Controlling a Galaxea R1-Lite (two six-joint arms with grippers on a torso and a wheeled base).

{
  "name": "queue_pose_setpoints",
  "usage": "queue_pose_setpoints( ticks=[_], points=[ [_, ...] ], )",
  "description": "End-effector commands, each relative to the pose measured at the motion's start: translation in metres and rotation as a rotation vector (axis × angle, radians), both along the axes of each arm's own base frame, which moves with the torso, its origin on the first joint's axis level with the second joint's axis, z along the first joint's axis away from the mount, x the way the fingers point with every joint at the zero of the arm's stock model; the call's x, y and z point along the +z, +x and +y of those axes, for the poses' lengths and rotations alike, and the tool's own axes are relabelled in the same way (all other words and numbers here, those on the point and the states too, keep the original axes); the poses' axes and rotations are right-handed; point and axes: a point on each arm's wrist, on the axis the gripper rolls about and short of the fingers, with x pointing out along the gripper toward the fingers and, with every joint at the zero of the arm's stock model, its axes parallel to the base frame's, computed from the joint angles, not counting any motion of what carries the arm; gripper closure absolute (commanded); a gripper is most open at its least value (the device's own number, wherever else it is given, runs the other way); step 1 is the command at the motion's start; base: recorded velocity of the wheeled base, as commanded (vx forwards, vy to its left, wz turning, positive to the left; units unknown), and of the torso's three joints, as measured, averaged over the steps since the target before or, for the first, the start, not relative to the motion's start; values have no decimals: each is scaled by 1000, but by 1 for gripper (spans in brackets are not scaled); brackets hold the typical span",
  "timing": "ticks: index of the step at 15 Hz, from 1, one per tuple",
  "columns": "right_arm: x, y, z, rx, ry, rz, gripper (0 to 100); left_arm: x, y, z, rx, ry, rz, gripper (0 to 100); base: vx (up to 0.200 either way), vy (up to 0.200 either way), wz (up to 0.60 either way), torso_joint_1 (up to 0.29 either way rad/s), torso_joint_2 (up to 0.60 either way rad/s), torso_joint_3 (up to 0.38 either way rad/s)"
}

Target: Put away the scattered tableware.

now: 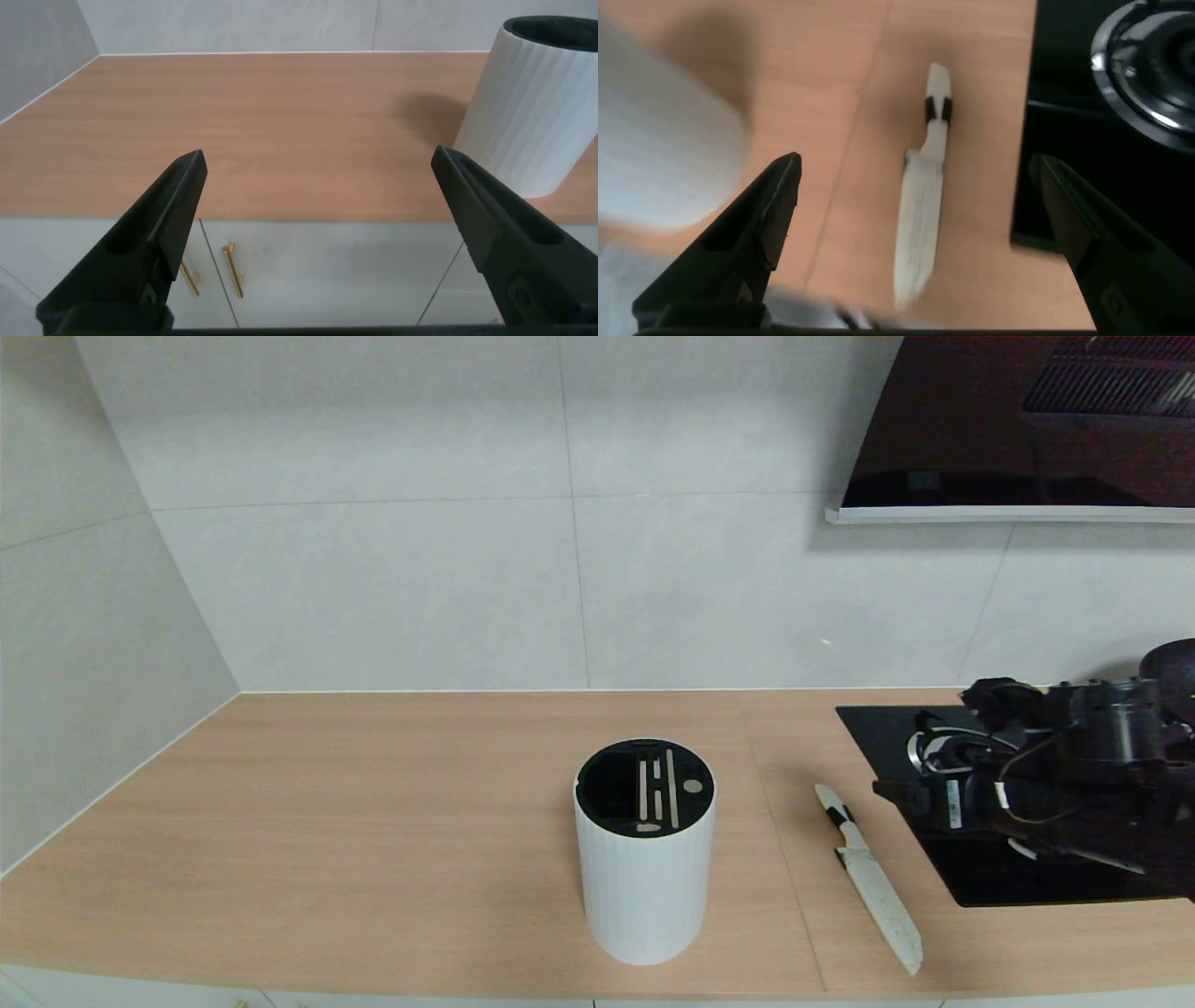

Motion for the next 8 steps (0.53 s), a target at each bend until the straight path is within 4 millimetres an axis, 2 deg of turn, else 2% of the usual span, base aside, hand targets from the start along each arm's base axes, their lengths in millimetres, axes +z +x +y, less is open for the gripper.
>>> queue_pose_setpoints(
  ticks=[1, 4, 8],
  points=[
    [-54, 43, 7, -26, -35, 75, 0, 0, 0, 0, 1, 0, 2, 0, 0, 0, 0, 0, 0, 0],
    [-95, 58, 12, -29, -56, 160, 0, 0, 0, 0, 1, 0, 2, 0, 0, 0, 0, 0, 0, 0],
    [-136, 68, 24, -55, -96, 136, 0, 0, 0, 0, 1, 0, 2, 0, 0, 0, 0, 0, 0, 0]
  ],
)
